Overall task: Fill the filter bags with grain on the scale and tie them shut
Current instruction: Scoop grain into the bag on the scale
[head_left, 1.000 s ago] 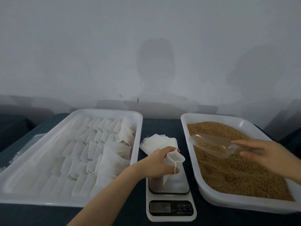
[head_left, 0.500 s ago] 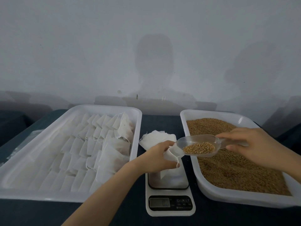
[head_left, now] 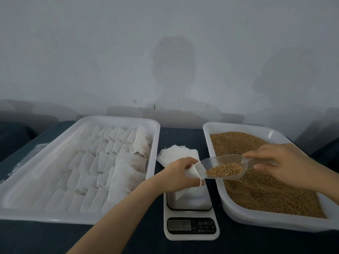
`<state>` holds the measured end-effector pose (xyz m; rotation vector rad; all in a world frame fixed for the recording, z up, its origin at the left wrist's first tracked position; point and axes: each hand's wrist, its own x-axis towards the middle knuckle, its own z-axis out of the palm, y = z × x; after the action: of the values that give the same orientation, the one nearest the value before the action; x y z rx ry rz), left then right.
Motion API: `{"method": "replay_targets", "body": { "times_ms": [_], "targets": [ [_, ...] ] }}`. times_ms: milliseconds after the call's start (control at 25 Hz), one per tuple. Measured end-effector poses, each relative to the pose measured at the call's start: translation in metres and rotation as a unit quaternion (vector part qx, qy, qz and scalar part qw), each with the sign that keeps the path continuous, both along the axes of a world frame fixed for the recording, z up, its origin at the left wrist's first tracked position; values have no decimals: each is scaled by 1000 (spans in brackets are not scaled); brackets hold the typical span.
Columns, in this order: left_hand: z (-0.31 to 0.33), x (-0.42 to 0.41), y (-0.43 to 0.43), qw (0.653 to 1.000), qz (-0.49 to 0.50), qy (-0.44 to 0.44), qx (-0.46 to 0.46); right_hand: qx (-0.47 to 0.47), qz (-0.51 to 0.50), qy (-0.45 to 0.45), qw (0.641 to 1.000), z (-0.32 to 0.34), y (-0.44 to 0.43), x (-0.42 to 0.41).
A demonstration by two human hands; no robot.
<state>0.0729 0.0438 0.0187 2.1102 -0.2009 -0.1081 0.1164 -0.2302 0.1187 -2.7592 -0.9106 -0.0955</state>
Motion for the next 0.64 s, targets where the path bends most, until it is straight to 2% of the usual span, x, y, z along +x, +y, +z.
{"method": "replay_targets", "body": {
  "times_ms": [320,640],
  "targets": [
    [-1,1,0,1000,3,-9,11,-82,22,-49,995,15,14,-3],
    [-2,2,0,1000,7,-7,25,-125,9,-71,990,22,22,-5]
  ]
}}
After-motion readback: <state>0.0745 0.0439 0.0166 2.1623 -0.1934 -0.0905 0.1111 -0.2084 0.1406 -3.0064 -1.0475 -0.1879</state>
